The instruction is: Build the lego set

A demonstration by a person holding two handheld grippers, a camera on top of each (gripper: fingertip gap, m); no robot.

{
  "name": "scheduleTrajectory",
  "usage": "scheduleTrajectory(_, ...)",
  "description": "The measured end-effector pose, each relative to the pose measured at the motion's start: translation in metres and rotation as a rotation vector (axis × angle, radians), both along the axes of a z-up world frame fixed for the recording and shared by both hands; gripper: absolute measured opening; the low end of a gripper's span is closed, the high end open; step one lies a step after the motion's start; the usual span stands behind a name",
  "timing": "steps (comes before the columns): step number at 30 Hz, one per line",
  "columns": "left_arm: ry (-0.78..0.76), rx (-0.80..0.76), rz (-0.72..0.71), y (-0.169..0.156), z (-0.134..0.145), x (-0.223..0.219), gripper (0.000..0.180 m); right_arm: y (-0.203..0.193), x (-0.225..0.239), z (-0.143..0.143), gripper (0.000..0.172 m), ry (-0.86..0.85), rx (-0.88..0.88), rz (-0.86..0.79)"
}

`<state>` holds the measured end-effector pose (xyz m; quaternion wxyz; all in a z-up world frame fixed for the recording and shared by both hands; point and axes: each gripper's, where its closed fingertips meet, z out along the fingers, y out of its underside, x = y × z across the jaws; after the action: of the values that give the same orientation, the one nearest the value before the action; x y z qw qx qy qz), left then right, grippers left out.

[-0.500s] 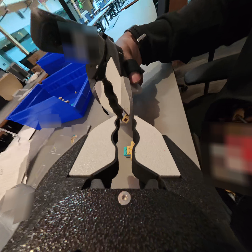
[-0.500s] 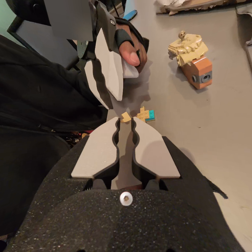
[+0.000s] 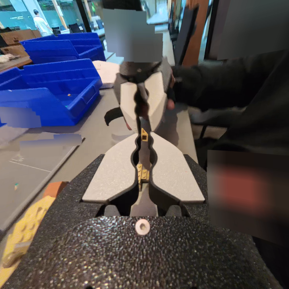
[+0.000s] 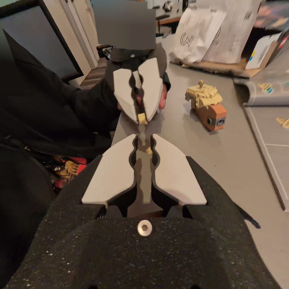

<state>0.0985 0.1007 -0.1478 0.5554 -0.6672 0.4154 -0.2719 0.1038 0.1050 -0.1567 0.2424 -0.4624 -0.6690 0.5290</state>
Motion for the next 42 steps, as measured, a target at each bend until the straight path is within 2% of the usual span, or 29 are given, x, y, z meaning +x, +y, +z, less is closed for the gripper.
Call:
scheduleTrajectory(1,-0.064,-0.036,-0.004,0.000,0.005,-0.002,0.008,-0.002,0.000,0.002,0.015,0.032,0.016,-0.010)
scheduleTrajectory(4,-0.162,-0.083,-0.009,0.001,0.011,-0.005,0.008,-0.006,-0.004,0.012,0.015,0.121,0.053,-0.059)
scheduleTrajectory(11,-0.224,-0.102,-0.031,-0.001,0.017,0.000,0.008,-0.003,-0.011,0.024,0.014,0.204,0.035,-0.136)
scheduleTrajectory(31,-0.262,-0.095,0.010,0.004,0.022,-0.002,0.009,-0.001,-0.014,0.023,0.008,0.234,0.054,-0.187)
scheduleTrajectory(33,-0.260,-0.077,0.028,0.005,0.023,-0.009,0.014,0.002,-0.010,0.021,0.008,0.216,0.066,-0.182)
scheduleTrajectory(35,-0.218,-0.077,0.071,0.006,0.020,-0.024,0.018,0.007,-0.003,0.011,0.008,0.167,0.102,-0.179)
scheduleTrajectory(37,-0.107,-0.109,0.106,0.004,0.007,-0.035,0.026,0.013,0.006,-0.003,0.008,0.085,0.142,-0.174)
scheduleTrajectory(40,0.163,-0.209,0.136,0.001,-0.034,-0.043,0.031,0.020,0.013,-0.018,0.008,-0.011,0.164,-0.172)
scheduleTrajectory(42,0.283,-0.263,0.127,0.000,-0.055,-0.041,0.030,0.019,0.014,-0.020,0.008,-0.025,0.162,-0.162)
